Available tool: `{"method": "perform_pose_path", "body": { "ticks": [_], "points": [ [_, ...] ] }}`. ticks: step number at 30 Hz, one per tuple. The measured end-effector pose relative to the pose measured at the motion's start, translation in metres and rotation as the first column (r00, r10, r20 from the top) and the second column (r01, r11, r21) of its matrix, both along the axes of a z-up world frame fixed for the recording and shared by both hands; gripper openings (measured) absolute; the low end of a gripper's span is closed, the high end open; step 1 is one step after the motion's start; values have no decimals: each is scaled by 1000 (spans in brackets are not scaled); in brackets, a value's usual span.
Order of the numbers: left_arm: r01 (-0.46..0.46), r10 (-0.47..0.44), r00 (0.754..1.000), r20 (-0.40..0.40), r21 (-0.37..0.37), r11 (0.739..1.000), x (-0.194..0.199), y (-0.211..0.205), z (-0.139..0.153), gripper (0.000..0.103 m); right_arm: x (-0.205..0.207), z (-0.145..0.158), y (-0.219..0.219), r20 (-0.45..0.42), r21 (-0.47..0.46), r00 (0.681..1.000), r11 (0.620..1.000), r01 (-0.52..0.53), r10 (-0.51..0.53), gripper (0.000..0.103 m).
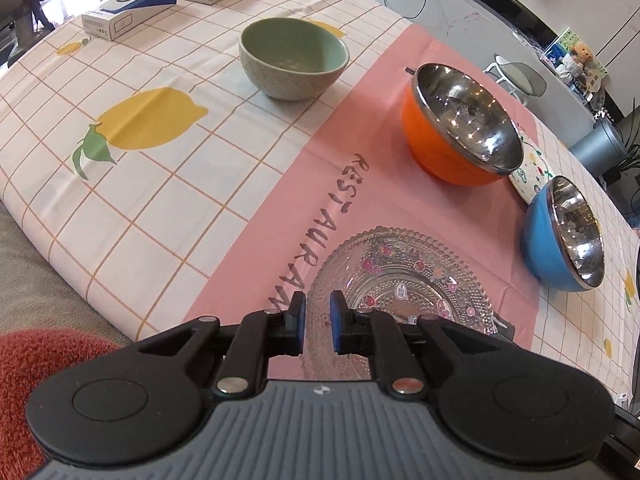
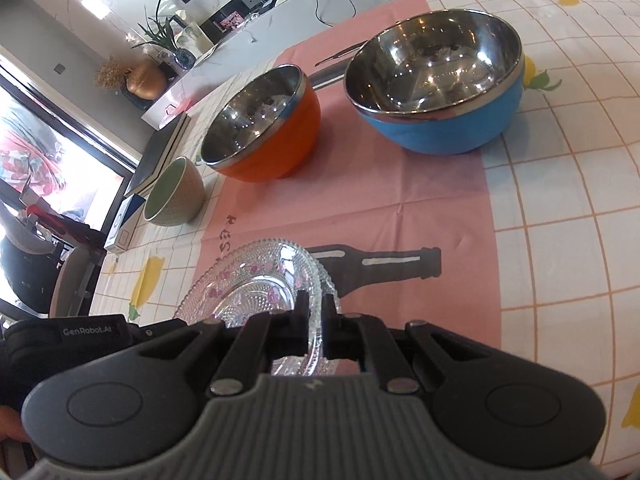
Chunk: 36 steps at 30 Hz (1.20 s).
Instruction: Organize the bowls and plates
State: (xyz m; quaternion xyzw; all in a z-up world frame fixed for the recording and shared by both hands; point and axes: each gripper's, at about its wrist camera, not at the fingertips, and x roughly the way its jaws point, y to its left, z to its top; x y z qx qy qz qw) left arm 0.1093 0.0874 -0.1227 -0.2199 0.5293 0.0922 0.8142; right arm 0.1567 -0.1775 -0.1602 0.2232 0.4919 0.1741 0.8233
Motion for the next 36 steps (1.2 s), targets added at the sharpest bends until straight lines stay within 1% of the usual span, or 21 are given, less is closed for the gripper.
{"method": "perform_pose_path", "body": {
  "ticks": [5,11,13,18,21,24,28,29,30,32,33,35,36],
  "points": [
    [4,-3,1000,-19,17,1000,0,-3,-4,14,-1,1,7,18,-65,999,997,-27,29,2],
    [1,0,1000,-27,25,1000,2,-4,-3,14,1,1,7,15,-90,999,995,-38,39,2],
    [-4,5,1000,-27,23,1000,2,-4,-3,14,0,3,11,15,-114,999,992,-50,52,2],
    [-2,3,1000,-14,39,999,1,-6,0,14,-3,6,22,47,-196,994,977,-84,94,3],
    [5,-5,1000,6,65,998,2,-9,4,16,-4,7,32,65,-276,989,955,-111,133,3],
    [10,-11,1000,19,67,998,2,-11,7,17,-5,7,36,77,-304,986,945,-121,151,3],
    [25,-30,997,65,70,997,2,-16,16,18,-4,8,32,75,-302,986,946,-118,147,3],
    [34,-40,996,81,68,997,2,-18,19,18,-4,9,32,78,-306,986,945,-114,145,4],
    [44,-50,994,94,66,997,2,-20,23,18,-4,11,31,82,-309,987,945,-108,139,7],
    [72,-79,989,128,58,996,4,-25,31,18,-5,16,29,93,-306,987,947,-99,133,7],
    [89,-97,985,145,58,994,5,-28,35,18,-5,18,27,97,-302,987,948,-97,132,10],
    [140,-147,969,197,49,989,9,-37,47,18,-5,24,22,106,-298,986,950,-90,126,15],
    [166,-171,962,215,41,985,11,-41,52,18,-4,28,18,112,-294,986,952,-84,121,20]
  ]
}}
